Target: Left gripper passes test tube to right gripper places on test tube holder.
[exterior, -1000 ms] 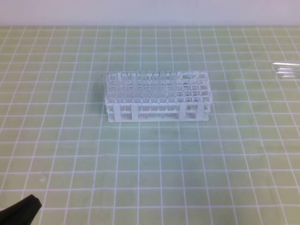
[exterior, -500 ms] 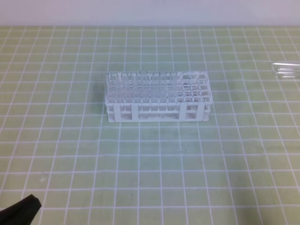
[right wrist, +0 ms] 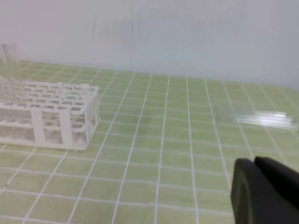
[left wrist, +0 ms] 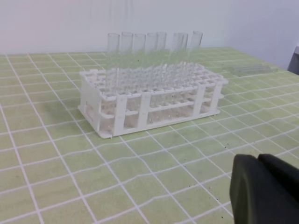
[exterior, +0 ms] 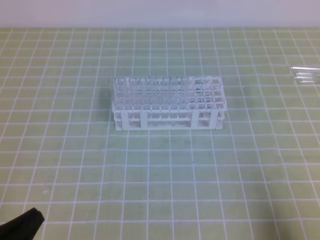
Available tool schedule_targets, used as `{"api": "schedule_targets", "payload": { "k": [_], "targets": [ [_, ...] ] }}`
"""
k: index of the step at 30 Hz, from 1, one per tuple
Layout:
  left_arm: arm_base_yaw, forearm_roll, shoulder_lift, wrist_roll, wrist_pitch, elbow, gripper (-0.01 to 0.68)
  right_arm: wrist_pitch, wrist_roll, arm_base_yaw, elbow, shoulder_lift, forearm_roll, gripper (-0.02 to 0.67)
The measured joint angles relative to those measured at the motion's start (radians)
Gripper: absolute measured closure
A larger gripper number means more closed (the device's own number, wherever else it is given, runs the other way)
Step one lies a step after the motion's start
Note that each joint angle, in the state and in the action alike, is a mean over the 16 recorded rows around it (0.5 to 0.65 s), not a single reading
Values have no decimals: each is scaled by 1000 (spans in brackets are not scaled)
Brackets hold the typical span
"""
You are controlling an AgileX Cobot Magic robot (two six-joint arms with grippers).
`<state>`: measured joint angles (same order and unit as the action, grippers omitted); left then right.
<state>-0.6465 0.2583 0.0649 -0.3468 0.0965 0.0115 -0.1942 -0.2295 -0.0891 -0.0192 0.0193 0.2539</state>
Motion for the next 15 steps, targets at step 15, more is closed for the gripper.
{"api": "schedule_targets", "payload": {
  "k": [15],
  "targets": [
    [0, 0, -1, 0, 3, -4, 675, -101, 111, 0, 20, -1, -109, 664]
  ]
}}
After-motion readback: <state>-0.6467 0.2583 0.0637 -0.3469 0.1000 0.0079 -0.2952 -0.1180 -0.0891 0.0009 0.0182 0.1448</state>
